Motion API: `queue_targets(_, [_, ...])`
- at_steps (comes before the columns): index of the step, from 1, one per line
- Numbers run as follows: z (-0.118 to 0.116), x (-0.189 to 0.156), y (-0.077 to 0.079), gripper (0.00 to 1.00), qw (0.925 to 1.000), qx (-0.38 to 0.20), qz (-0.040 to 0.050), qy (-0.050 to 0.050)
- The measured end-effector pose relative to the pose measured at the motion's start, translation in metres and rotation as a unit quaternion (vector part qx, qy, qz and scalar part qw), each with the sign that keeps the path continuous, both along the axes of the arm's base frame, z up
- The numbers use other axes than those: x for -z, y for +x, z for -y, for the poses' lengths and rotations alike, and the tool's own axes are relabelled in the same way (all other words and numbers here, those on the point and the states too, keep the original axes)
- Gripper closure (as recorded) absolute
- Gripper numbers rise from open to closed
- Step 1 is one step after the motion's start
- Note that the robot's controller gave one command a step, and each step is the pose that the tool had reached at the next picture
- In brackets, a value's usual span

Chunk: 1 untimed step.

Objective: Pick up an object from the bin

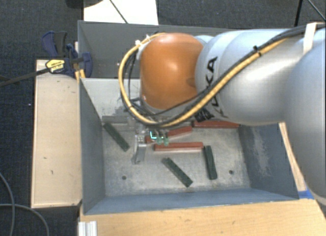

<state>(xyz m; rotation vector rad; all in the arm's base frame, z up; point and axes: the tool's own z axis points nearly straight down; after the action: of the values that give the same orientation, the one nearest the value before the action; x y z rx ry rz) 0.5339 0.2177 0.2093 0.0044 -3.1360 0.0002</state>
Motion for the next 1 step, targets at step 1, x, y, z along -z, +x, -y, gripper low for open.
queue_targets(1, [0.0011, -0.0044, 0.002, 0.0, 1.0, 0.003, 0.0037, 0.001])
